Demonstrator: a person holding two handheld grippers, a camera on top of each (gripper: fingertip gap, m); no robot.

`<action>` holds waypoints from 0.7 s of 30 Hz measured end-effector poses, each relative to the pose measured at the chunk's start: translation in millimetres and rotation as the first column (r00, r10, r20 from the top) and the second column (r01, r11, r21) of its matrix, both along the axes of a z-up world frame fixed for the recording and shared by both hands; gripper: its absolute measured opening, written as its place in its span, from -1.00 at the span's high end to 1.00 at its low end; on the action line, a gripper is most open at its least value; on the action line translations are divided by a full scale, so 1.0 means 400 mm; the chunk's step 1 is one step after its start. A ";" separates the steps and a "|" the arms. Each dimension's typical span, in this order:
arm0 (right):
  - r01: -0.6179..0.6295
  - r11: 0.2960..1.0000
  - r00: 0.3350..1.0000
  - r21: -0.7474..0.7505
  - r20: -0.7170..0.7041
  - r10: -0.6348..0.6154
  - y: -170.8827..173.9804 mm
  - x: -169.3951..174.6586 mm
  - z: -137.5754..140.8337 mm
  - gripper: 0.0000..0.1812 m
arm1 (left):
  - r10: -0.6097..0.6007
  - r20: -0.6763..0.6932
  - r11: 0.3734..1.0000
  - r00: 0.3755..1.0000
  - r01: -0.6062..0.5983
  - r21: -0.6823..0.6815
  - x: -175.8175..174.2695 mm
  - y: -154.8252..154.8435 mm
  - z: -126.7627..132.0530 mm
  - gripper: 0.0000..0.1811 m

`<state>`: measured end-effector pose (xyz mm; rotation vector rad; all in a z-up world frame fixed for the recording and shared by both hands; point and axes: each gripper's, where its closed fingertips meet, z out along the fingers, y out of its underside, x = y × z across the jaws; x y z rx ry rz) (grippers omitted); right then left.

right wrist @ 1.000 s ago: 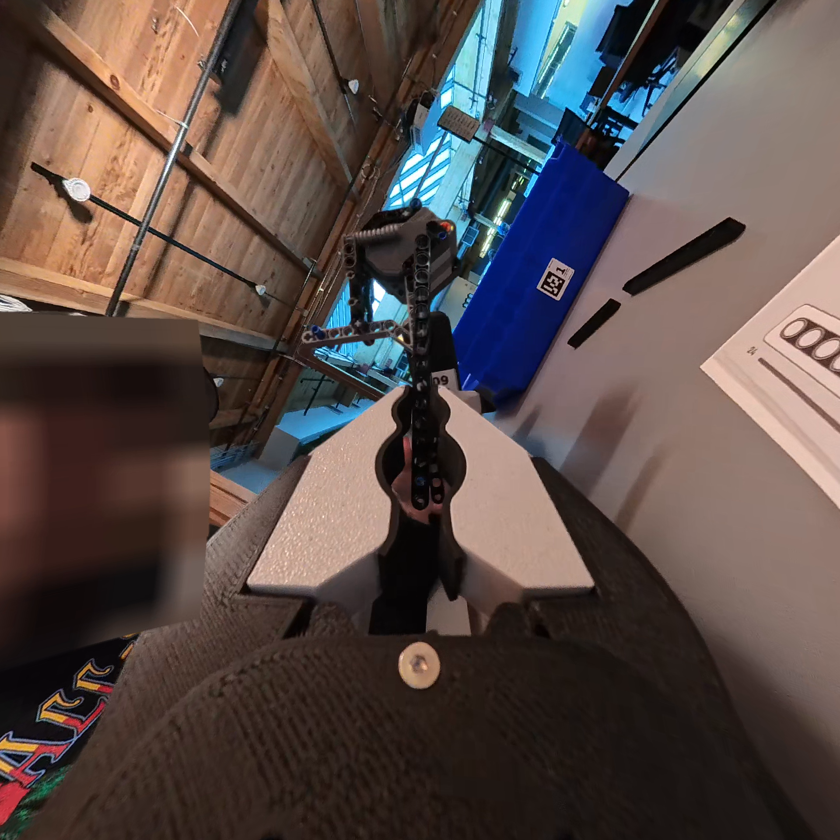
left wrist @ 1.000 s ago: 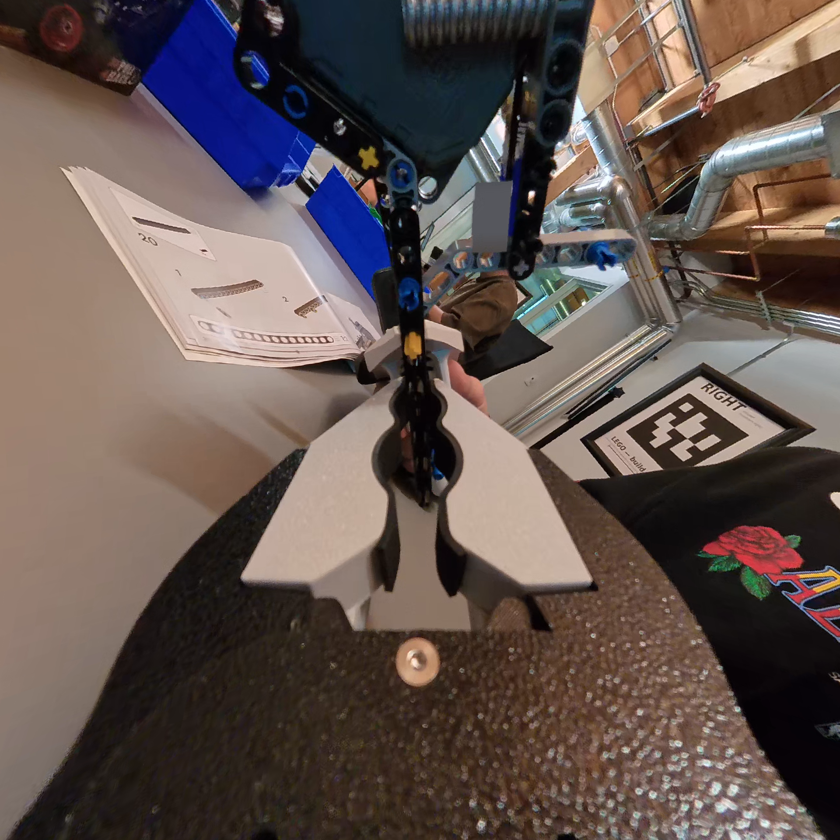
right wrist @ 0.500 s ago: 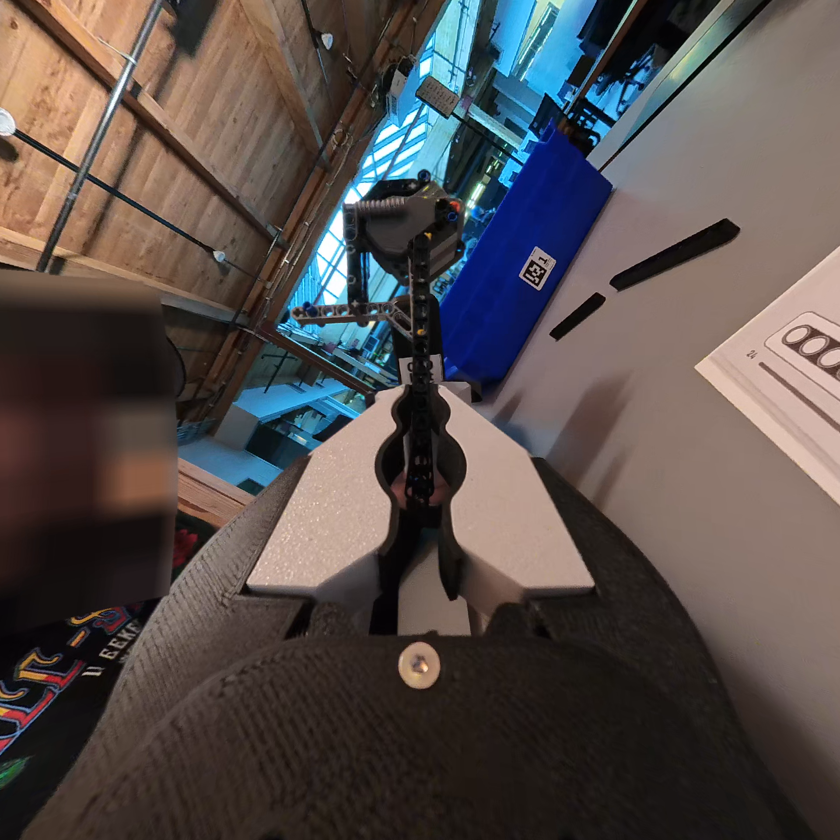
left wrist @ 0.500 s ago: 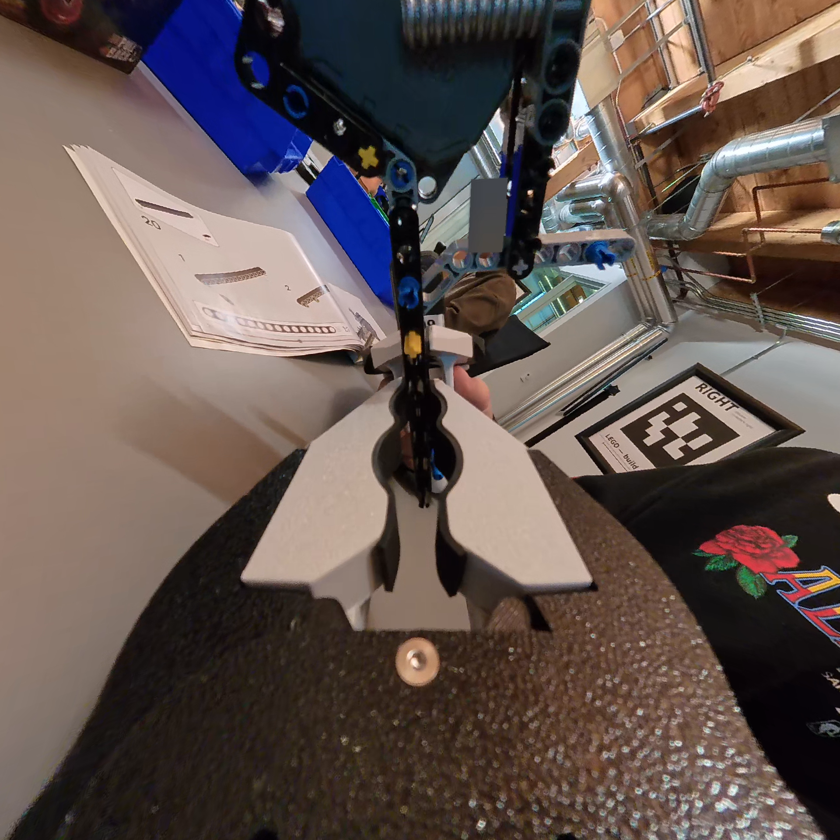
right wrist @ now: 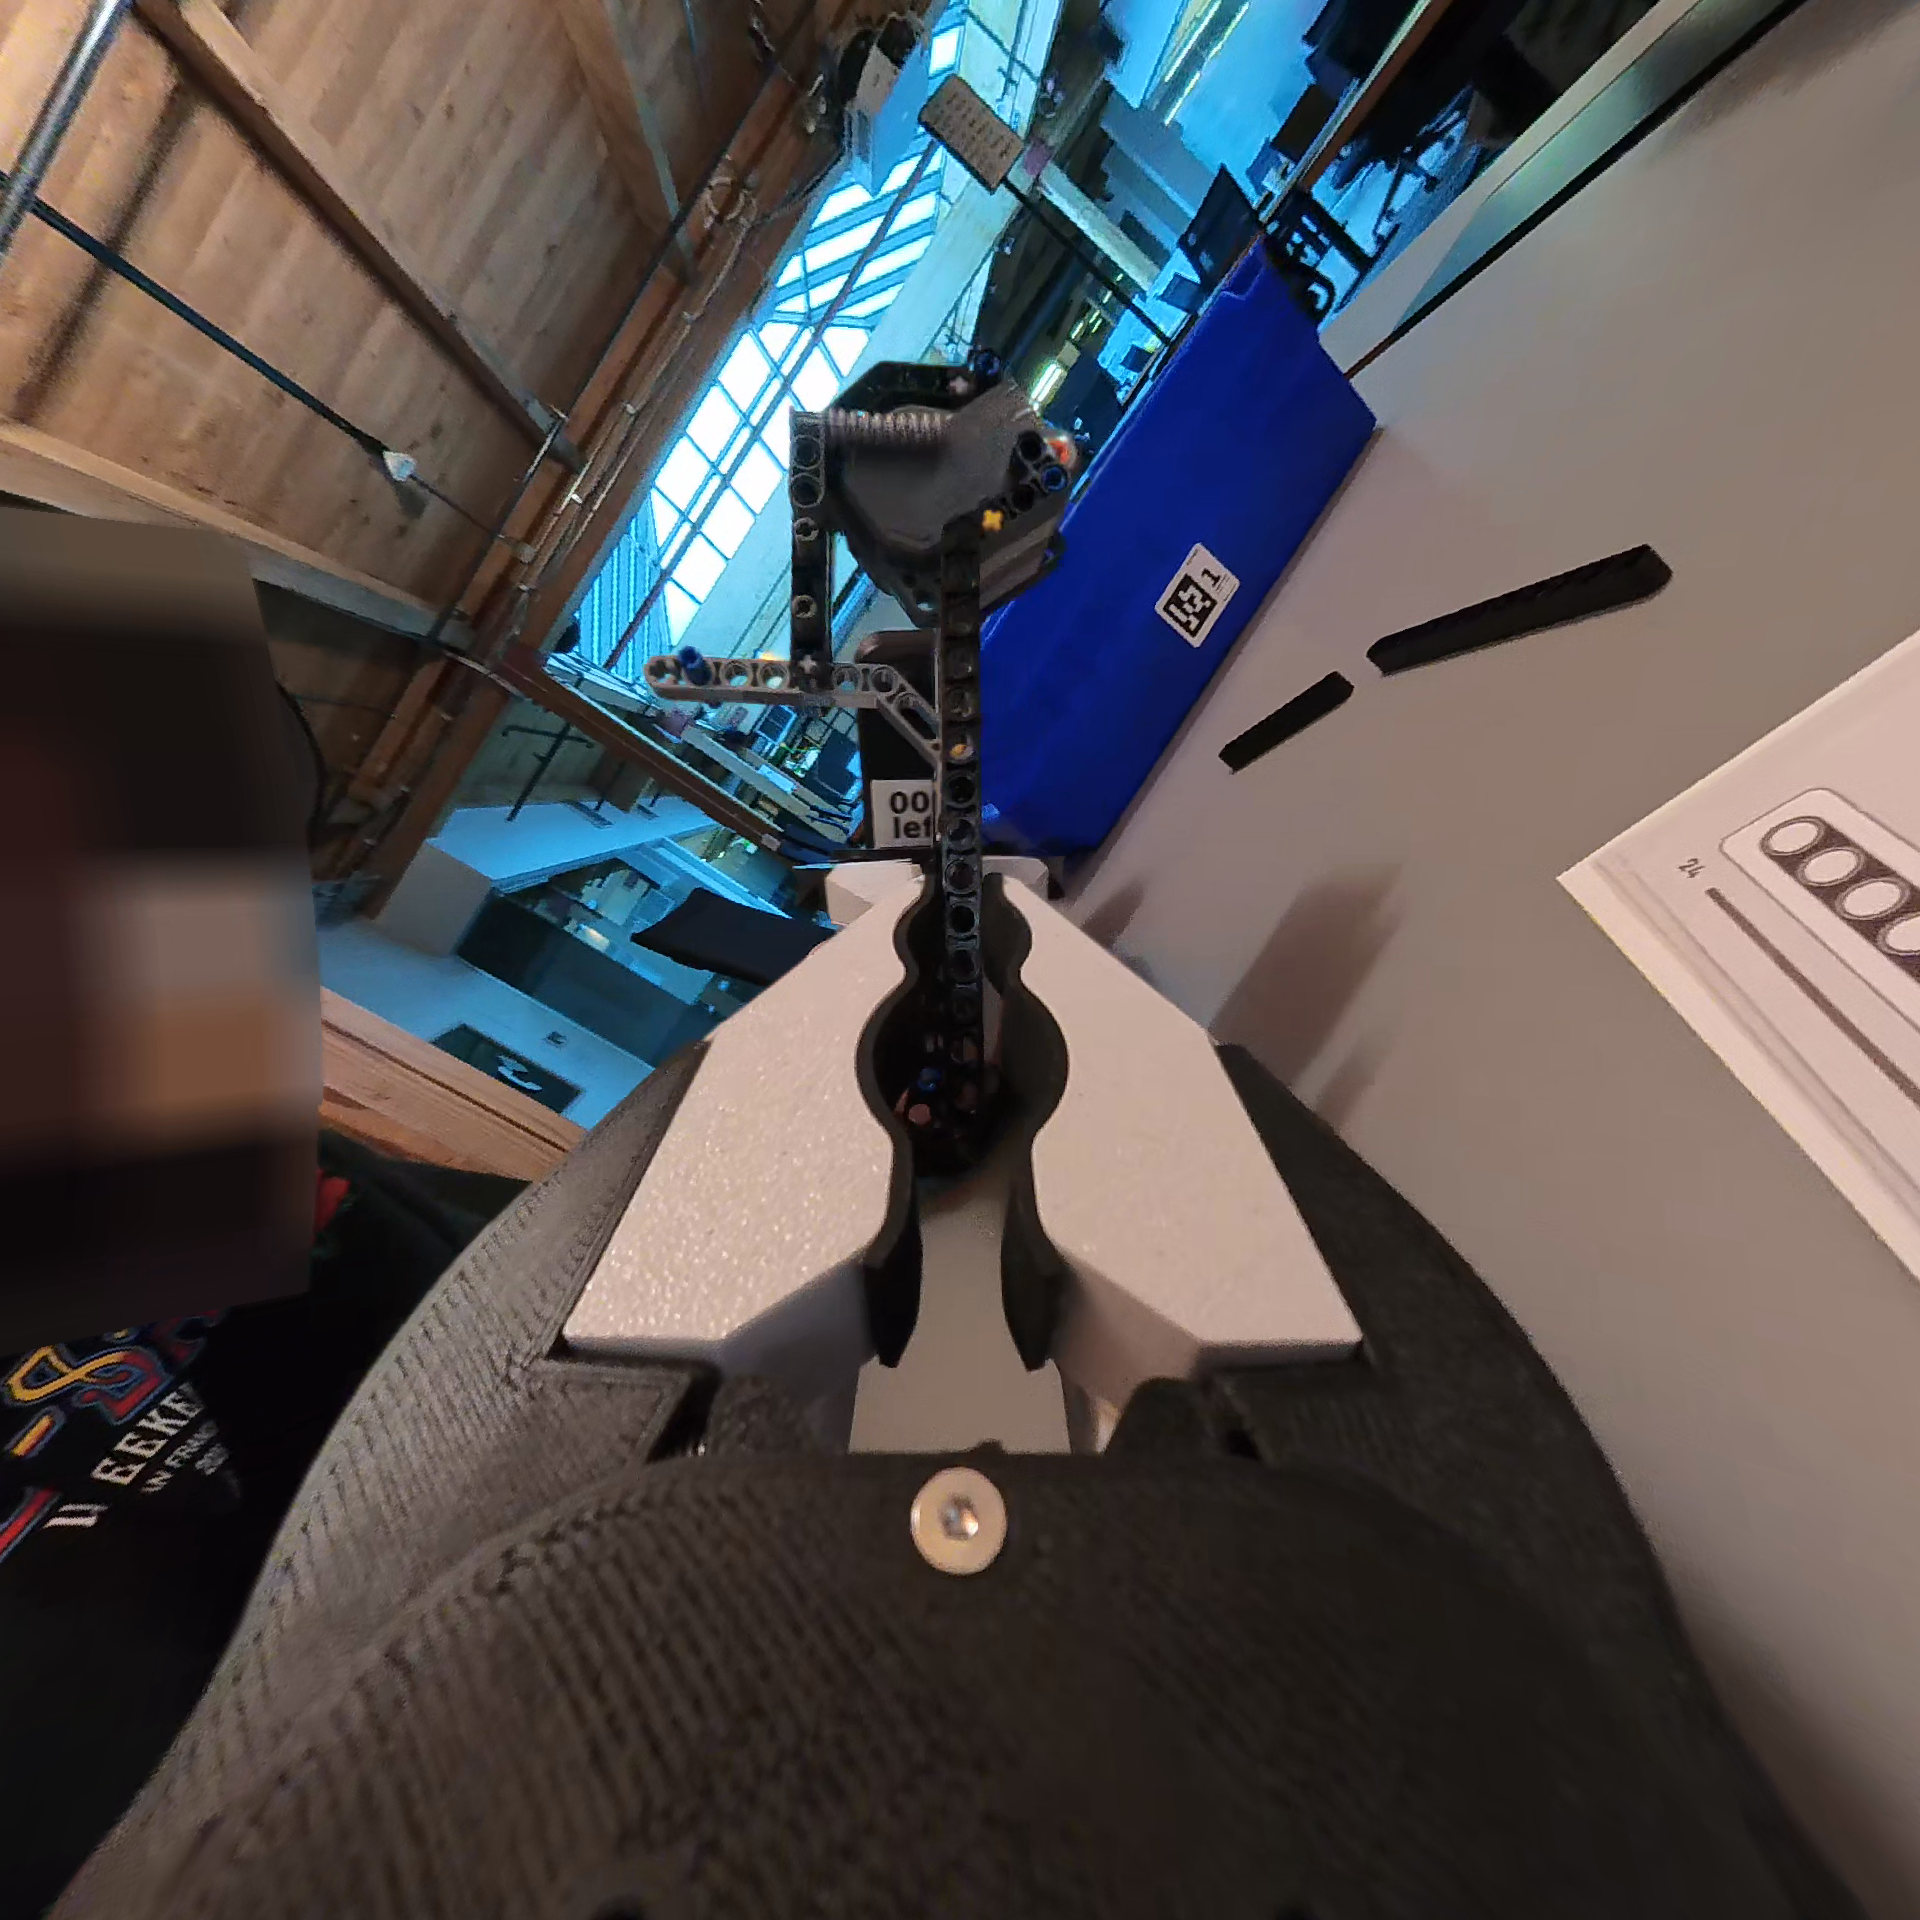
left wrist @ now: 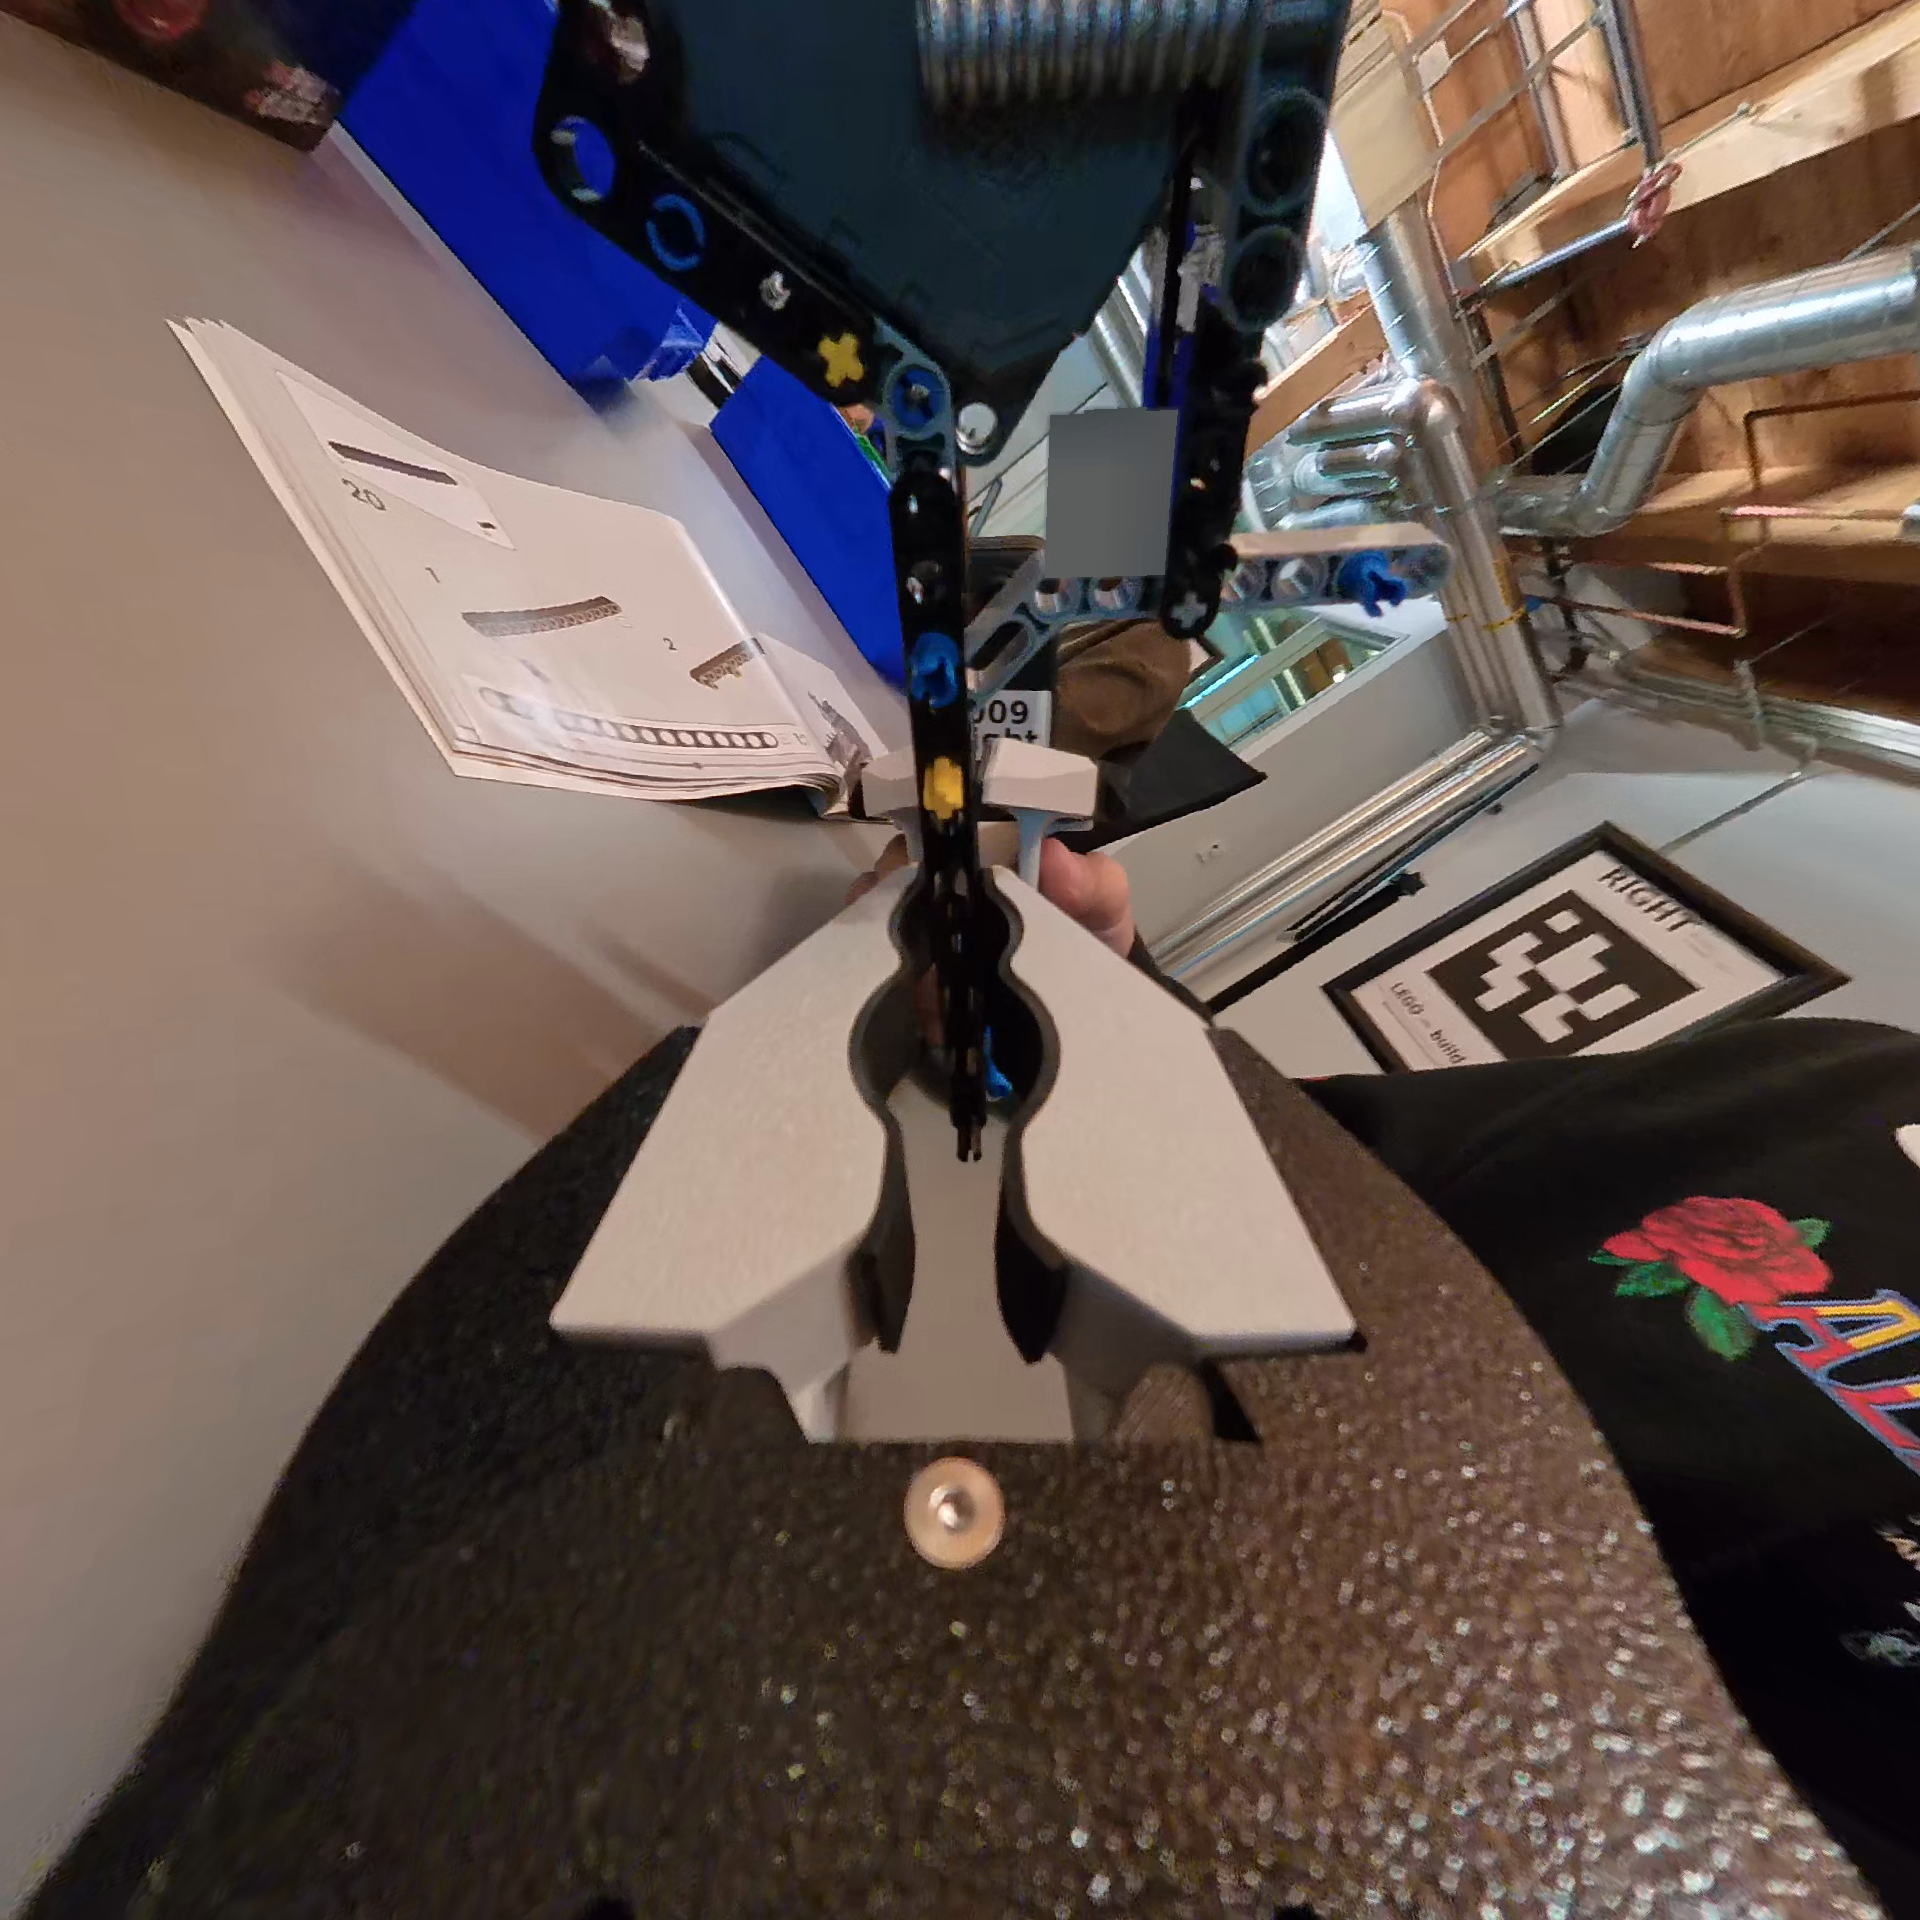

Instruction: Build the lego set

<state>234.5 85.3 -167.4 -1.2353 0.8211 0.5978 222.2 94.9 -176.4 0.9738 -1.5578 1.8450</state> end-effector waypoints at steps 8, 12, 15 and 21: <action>-0.063 0.996 0.996 0.064 -0.065 0.067 -0.003 -0.004 0.006 0.93 | -0.006 0.043 1.000 0.999 0.006 0.007 -0.005 -0.003 0.005 0.94; -0.090 0.994 0.991 0.069 -0.093 0.097 0.002 -0.007 0.002 0.93 | -0.003 0.108 0.998 0.994 -0.004 0.061 -0.006 0.001 0.002 0.94; -0.103 0.990 0.988 0.092 -0.105 0.112 0.000 -0.007 0.006 0.93 | -0.012 0.073 0.999 0.997 0.009 0.035 -0.008 0.000 0.005 0.94; -0.111 0.987 0.988 0.113 -0.093 0.122 -0.001 -0.011 0.013 0.93 | -0.032 0.028 0.999 0.999 0.033 -0.029 -0.011 -0.002 0.014 0.95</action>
